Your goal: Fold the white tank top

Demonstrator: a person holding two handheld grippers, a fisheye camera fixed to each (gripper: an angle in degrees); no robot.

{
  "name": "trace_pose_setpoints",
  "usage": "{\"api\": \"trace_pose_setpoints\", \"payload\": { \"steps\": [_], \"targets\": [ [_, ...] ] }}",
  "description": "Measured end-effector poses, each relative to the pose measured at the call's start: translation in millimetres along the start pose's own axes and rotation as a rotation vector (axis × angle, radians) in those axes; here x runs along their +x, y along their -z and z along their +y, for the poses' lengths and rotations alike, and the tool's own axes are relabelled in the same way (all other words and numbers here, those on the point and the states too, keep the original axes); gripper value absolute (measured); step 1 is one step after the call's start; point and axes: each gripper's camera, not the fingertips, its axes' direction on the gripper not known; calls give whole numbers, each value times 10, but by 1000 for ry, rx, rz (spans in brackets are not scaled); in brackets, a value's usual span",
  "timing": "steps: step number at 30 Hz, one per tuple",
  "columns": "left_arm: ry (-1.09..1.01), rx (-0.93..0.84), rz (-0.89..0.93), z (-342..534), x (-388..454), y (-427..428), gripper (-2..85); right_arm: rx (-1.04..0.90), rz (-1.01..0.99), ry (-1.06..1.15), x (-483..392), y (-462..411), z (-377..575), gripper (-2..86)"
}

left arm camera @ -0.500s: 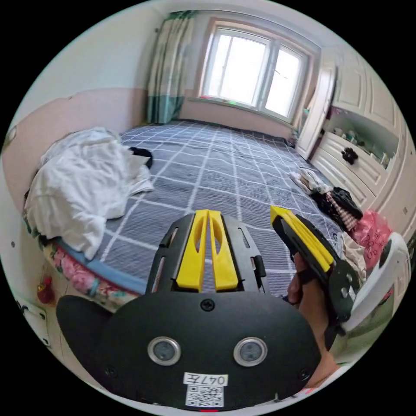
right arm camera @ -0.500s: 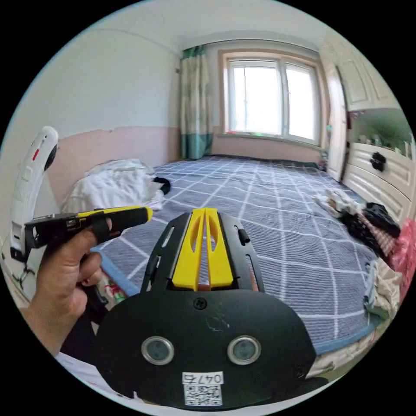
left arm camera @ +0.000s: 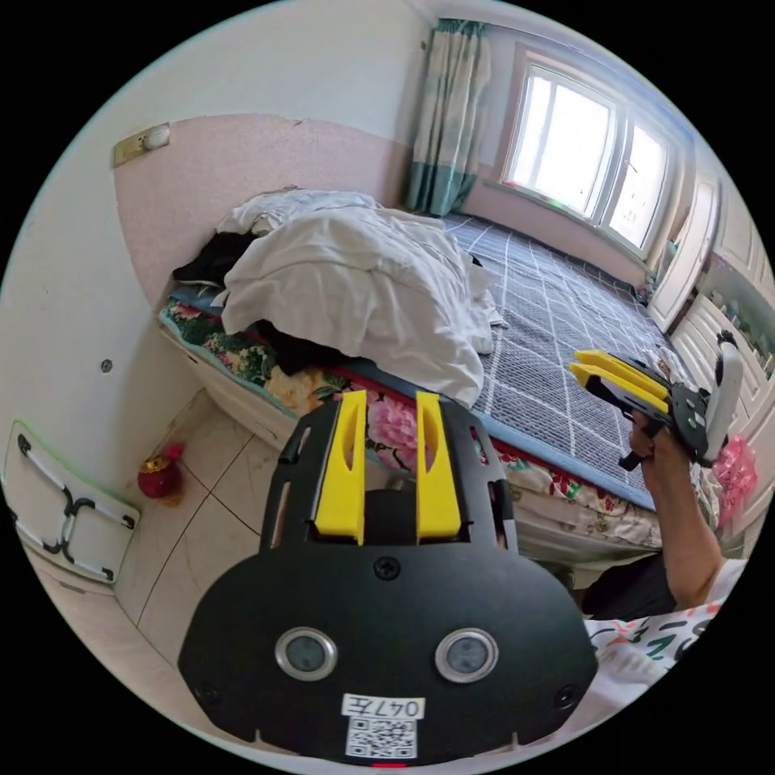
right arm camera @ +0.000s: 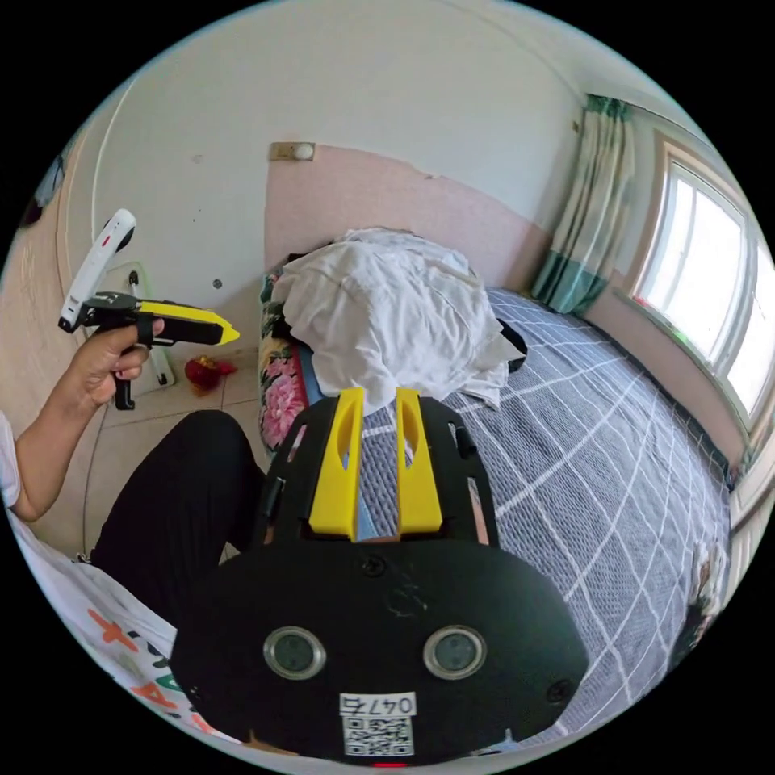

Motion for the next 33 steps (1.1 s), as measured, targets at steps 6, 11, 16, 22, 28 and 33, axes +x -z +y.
{"api": "trace_pose_setpoints", "payload": {
  "steps": [6,11,16,22,28,33],
  "targets": [
    [-37,11,-30,72,-524,-285,91,-28,9,93,59,-553,-1000,15],
    [-65,77,-89,-355,-868,-548,34,-49,12,155,167,-964,-1708,22],
    [-122,85,157,-986,-1263,-783,103,-186,66,110,513,-1405,-2077,40],
    [-134,84,174,-895,-1585,-1362,69,-241,58,249,502,-1741,-2337,51],
    [-173,-12,210,-910,-1893,-1704,61,-322,111,454,427,-2153,-2793,56],
    [-181,-12,203,-895,-2075,-1876,59,-330,23,511,542,-2283,-2947,55]
  ]
}}
